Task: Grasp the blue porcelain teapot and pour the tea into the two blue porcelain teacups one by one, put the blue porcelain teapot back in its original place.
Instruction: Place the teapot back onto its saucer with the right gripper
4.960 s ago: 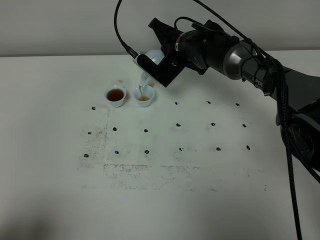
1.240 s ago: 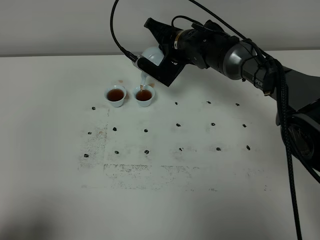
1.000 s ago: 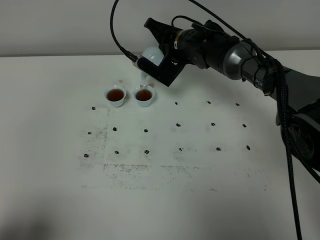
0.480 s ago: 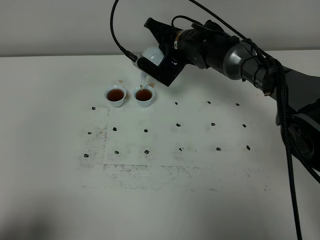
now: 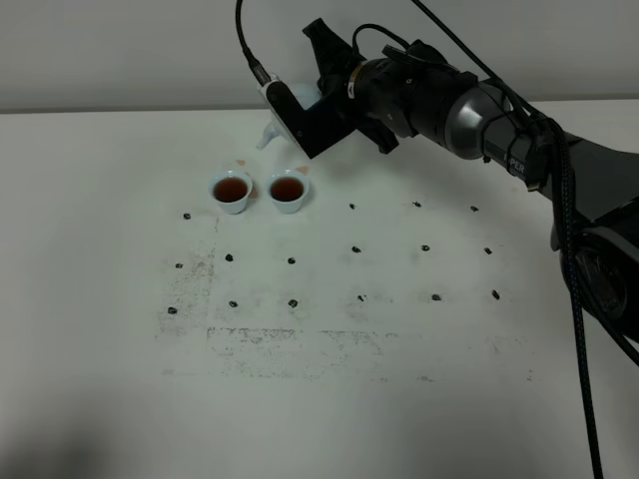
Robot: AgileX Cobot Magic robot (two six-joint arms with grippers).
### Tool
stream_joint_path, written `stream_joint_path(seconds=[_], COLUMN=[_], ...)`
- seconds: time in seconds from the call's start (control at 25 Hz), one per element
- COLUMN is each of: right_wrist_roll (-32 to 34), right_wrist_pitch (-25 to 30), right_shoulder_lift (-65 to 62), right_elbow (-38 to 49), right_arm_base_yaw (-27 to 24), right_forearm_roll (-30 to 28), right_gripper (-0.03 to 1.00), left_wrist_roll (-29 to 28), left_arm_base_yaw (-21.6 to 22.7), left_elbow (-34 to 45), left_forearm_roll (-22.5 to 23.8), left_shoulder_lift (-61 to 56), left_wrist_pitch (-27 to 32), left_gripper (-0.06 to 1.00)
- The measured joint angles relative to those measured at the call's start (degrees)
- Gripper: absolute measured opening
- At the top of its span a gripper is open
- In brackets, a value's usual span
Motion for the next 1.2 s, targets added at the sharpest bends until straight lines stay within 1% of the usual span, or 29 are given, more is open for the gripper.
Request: stream_joint_path(seconds=[0.12, 0.16, 0.28, 0.44, 0.52, 0.6, 0.68, 0.72, 0.8, 0.92, 1.04, 1.2], right_wrist_roll=[8.4, 11.29, 23.02, 42.47, 53.32, 62.26, 68.78, 70.39, 72.14, 72.71, 72.98, 73.16], right_wrist_pitch=[2.65, 4.16, 9.87, 17.41, 21.55, 26.61, 32.25, 34.62, 36.88, 36.87, 34.89, 29.8], right_shoulder_lift=[-0.55, -1.04, -3.54, -8.18, -9.98, -10.97, -11.03, -11.03, -11.03, -11.03, -11.03, -11.03], right_elbow=[0.0, 0.0, 0.0, 0.0, 0.0, -0.06, -0.06, -0.06, 0.73, 2.96, 6.46, 11.19], right_arm_base_yaw=[0.0, 0.0, 0.0, -0.19, -0.53, -1.05, -1.54, -1.75, -1.76, -1.89, -2.07, -2.19], right_forearm_roll=[0.34, 0.74, 3.02, 4.99, 6.67, 9.83, 14.13, 15.71, 18.88, 21.49, 22.25, 23.63], right_gripper=[0.04, 0.04, 0.04, 0.04, 0.04, 0.04, 0.04, 0.04, 0.04, 0.04, 0.04, 0.04], left_wrist_roll=[0.0, 0.0, 0.0, 0.0, 0.0, 0.0, 0.0, 0.0, 0.0, 0.0, 0.0, 0.0], left_arm_base_yaw=[0.0, 0.0, 0.0, 0.0, 0.0, 0.0, 0.0, 0.0, 0.0, 0.0, 0.0, 0.0], left_elbow=[0.0, 0.0, 0.0, 0.0, 0.0, 0.0, 0.0, 0.0, 0.0, 0.0, 0.0, 0.0], left_forearm_roll=[0.0, 0.0, 0.0, 0.0, 0.0, 0.0, 0.0, 0.0, 0.0, 0.0, 0.0, 0.0], left_shoulder_lift=[0.0, 0.0, 0.0, 0.0, 0.0, 0.0, 0.0, 0.0, 0.0, 0.0, 0.0, 0.0], left_wrist_pitch=[0.0, 0.0, 0.0, 0.0, 0.0, 0.0, 0.0, 0.0, 0.0, 0.0, 0.0, 0.0], left_gripper=[0.61, 0.61, 0.61, 0.61, 0.61, 0.61, 0.61, 0.61, 0.61, 0.61, 0.61, 0.61])
